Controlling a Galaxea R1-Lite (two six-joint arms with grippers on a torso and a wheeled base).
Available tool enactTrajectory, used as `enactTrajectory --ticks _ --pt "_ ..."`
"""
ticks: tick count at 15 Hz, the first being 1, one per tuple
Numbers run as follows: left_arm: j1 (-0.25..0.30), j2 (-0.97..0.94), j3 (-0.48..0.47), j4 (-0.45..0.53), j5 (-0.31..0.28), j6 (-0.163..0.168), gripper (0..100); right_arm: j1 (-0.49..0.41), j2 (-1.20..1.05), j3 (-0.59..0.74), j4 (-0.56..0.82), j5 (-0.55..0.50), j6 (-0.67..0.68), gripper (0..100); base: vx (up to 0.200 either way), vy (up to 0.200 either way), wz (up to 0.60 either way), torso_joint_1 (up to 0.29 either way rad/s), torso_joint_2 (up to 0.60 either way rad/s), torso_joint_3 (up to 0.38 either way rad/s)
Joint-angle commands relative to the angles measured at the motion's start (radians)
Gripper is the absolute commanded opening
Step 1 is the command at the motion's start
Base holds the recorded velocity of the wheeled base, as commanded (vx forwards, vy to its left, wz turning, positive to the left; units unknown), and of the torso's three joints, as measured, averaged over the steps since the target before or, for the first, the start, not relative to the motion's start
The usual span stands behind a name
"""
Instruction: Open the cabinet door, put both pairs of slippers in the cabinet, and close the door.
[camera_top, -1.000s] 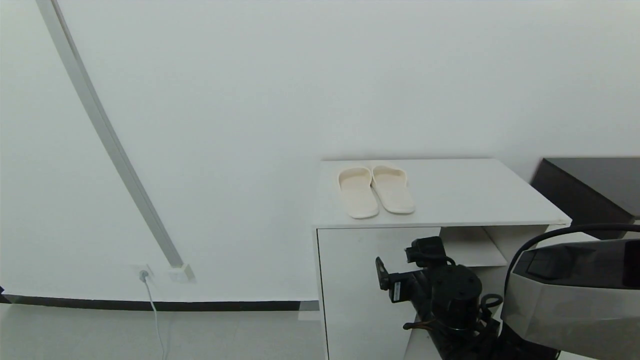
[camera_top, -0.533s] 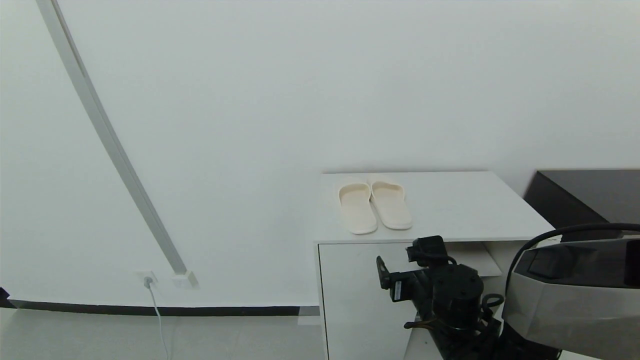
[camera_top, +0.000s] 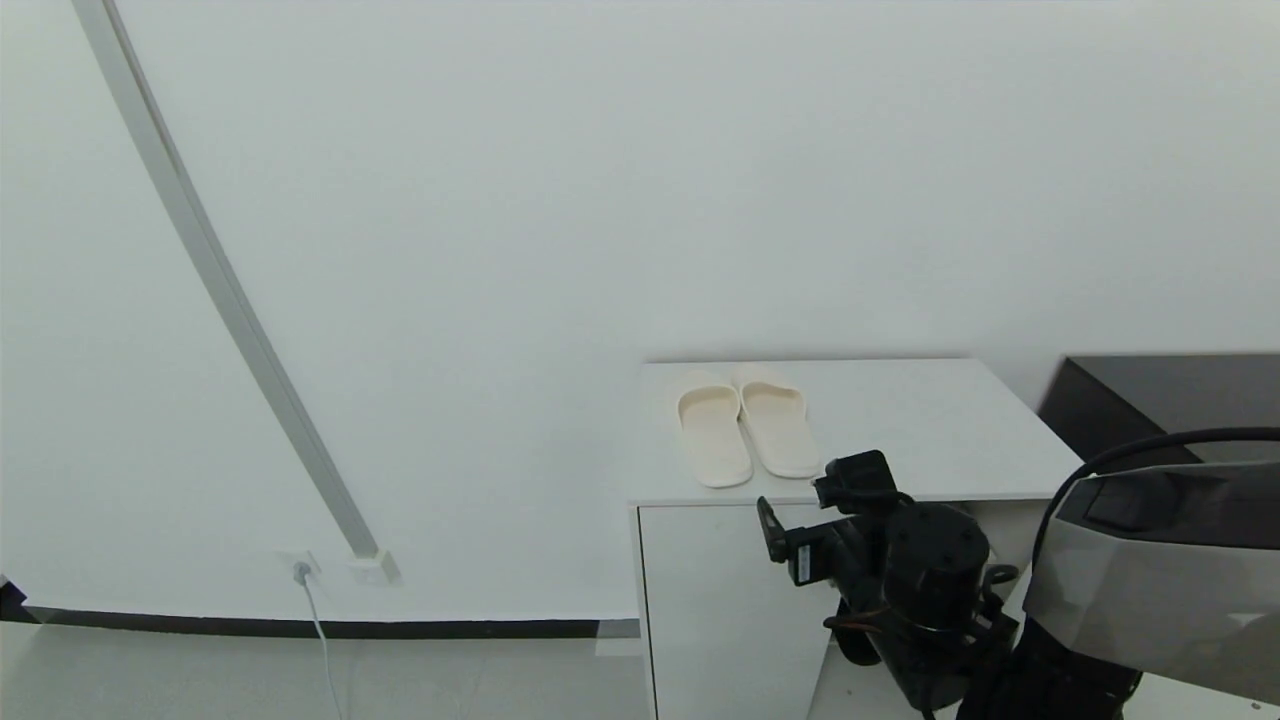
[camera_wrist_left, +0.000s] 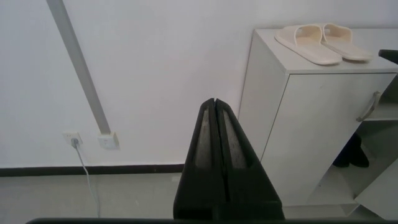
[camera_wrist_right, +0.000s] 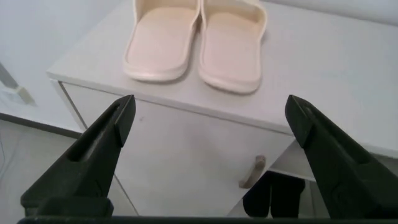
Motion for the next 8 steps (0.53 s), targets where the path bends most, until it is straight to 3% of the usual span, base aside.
enactTrajectory --ticks 1,2,4,6,8 --pt "0.001 0.001 0.0 0.001 0.001 -0.001 0 -0.003 -0.003 -0.026 -0.001 0.004 -0.008 100 0.0 0.0 0.0 0.0 0.0 0.0" --pt "0.001 0.001 0.0 0.0 0.001 0.002 0 -0.003 -0.003 -0.056 0.01 0.029 -0.024 100 0.0 0.0 0.0 0.0 0.0 0.0" --pt "0.001 0.001 0.0 0.0 0.002 0.002 0 -0.001 -0.059 -0.208 0.294 0.038 0.006 100 0.0 0.0 0.0 0.0 0.0 0.0" --pt "0.001 0.001 0.0 0.001 0.001 0.008 0 0.011 -0.169 -0.351 0.647 0.038 0.14 100 0.0 0.0 0.0 0.0 0.0 0.0" --pt "0.001 0.001 0.0 0.0 -0.001 0.008 0 0.048 -0.247 -0.467 0.912 0.023 0.246 100 0.0 0.0 0.0 0.0 0.0 0.0"
